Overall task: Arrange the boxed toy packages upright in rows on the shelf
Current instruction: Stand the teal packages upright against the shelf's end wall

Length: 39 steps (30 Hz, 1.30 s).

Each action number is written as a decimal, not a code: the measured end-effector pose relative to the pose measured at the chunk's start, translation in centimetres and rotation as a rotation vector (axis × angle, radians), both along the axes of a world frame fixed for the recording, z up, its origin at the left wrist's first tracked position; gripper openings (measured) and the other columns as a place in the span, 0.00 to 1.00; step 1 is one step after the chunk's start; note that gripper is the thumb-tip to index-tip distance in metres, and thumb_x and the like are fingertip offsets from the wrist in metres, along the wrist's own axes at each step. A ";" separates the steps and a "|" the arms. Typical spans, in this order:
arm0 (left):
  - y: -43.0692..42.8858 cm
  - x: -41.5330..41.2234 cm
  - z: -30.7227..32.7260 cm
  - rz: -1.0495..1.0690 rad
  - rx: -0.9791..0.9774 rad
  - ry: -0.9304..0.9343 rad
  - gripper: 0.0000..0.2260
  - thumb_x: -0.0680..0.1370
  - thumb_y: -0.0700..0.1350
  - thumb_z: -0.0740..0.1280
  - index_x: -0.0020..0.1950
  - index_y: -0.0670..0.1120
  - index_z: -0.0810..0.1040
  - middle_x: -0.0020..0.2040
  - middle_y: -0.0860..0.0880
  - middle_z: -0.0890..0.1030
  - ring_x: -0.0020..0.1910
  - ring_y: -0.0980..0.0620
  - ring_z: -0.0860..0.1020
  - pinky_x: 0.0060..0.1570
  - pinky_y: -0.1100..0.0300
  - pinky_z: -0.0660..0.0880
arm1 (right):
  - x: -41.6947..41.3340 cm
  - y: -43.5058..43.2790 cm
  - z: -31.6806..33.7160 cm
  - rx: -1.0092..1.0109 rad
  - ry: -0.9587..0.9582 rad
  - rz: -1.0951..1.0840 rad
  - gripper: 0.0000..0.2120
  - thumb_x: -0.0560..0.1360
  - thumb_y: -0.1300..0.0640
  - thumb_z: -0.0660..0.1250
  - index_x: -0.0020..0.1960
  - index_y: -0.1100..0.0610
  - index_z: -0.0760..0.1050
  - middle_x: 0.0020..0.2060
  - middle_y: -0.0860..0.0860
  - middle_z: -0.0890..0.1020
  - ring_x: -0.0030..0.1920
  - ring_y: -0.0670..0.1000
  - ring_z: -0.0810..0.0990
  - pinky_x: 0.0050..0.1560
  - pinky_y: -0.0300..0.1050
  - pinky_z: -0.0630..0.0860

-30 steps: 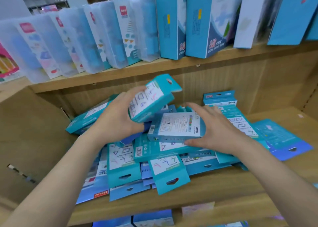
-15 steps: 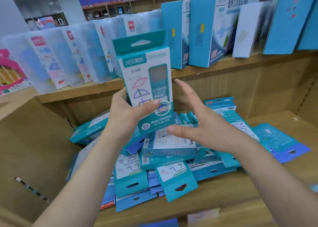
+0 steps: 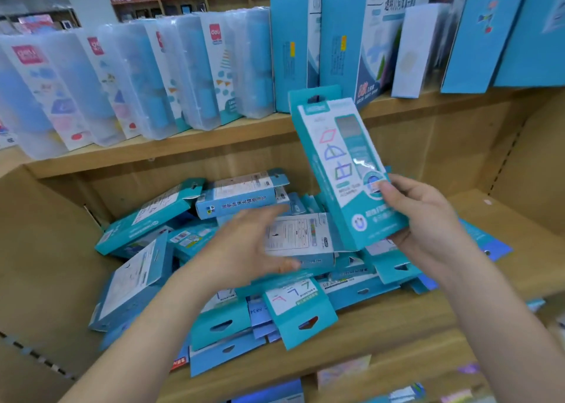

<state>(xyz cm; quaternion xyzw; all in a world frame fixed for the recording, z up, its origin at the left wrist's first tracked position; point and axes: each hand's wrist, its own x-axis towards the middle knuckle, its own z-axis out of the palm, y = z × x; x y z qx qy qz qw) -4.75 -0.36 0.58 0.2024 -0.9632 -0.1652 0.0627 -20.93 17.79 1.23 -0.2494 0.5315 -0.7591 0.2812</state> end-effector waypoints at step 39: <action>7.2 -2.5 -0.3 0.008 0.646 0.832 0.06 0.77 0.50 0.66 0.53 0.53 0.74 0.47 0.52 0.83 0.46 0.49 0.80 0.44 0.53 0.77 | 0.4 7.9 -2.7 -0.184 -0.334 -0.174 0.16 0.74 0.41 0.63 0.50 0.54 0.76 0.36 0.54 0.78 0.25 0.50 0.74 0.24 0.40 0.73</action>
